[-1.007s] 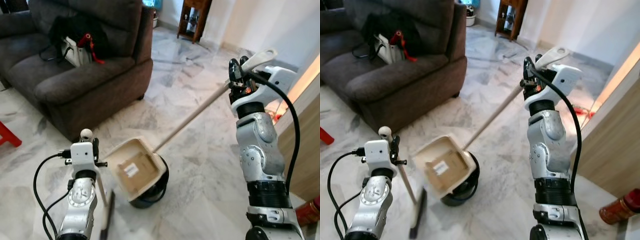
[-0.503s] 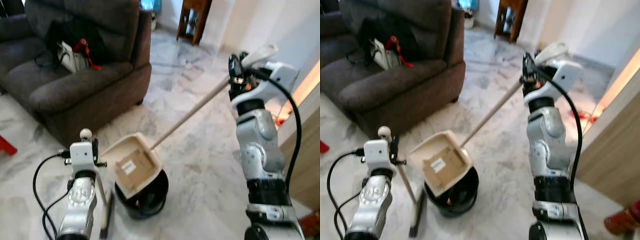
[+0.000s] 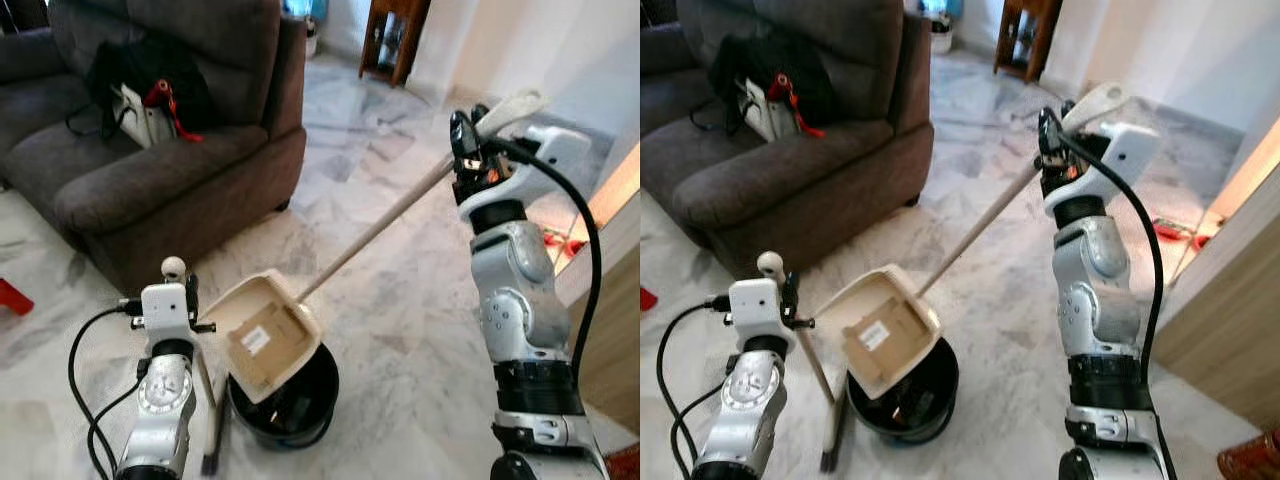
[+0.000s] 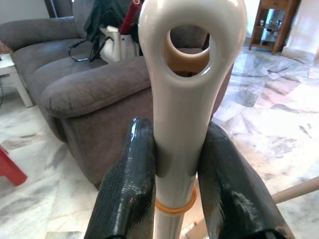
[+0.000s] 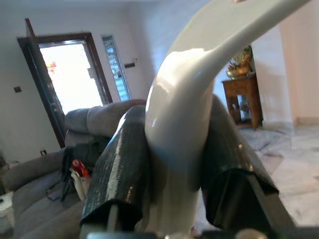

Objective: Sweep floor

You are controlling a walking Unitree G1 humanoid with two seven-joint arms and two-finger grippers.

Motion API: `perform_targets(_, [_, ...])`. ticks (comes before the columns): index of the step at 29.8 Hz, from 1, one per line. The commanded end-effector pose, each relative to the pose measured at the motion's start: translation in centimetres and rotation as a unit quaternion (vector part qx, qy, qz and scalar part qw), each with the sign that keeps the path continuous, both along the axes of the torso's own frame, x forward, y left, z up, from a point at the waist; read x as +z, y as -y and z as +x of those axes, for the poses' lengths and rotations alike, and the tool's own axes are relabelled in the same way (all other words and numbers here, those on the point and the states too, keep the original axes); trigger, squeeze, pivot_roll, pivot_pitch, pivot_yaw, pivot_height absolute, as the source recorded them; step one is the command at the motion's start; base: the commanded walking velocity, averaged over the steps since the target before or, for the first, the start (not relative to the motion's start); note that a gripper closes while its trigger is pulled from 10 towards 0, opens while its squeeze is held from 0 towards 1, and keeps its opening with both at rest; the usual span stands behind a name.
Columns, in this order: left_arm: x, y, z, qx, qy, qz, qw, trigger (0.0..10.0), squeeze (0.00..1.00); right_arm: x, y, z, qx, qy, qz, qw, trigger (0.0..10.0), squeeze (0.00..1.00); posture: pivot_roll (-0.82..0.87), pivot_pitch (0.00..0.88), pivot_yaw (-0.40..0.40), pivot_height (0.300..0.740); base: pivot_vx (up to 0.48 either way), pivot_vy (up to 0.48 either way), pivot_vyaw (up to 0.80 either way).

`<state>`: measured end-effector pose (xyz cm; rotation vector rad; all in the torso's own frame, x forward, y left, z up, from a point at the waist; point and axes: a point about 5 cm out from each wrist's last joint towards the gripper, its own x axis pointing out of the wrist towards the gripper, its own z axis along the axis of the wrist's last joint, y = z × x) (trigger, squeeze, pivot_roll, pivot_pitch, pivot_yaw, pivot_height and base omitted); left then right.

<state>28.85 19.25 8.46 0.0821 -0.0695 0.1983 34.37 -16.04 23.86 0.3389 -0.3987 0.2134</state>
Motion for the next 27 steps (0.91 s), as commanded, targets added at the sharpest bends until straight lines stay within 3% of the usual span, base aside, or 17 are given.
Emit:
perform_targets(1, [0.7,0.3,0.2,-0.007,0.021,0.002,1.000,10.0,0.00,2.8,-0.8,-0.5,0.031,0.067,0.005,0.997,10.0,0.00,-0.01,0.000,-0.059,0.740,0.000,0.000,0.00])
perform_targets(10, [0.8,0.2,0.2,-0.007,0.023,0.002,1.000,10.0,0.00,4.9,-2.9,-1.2,0.109,0.129,0.006,0.986,10.0,0.00,0.00,0.000,-0.059,0.740,0.000,0.000,0.00])
perform_targets(17, [0.8,0.2,0.2,-0.006,0.023,0.002,1.000,10.0,0.00,5.6,-3.4,-2.1,0.134,0.173,0.017,0.976,10.0,0.00,0.00,0.000,-0.058,0.740,0.000,0.000,0.00])
perform_targets(27, [0.8,0.3,0.2,-0.008,0.023,0.003,1.000,10.0,0.00,5.6,-4.5,-2.9,0.178,0.188,-0.016,0.966,10.0,0.00,0.00,0.000,-0.057,0.740,0.000,0.000,0.00])
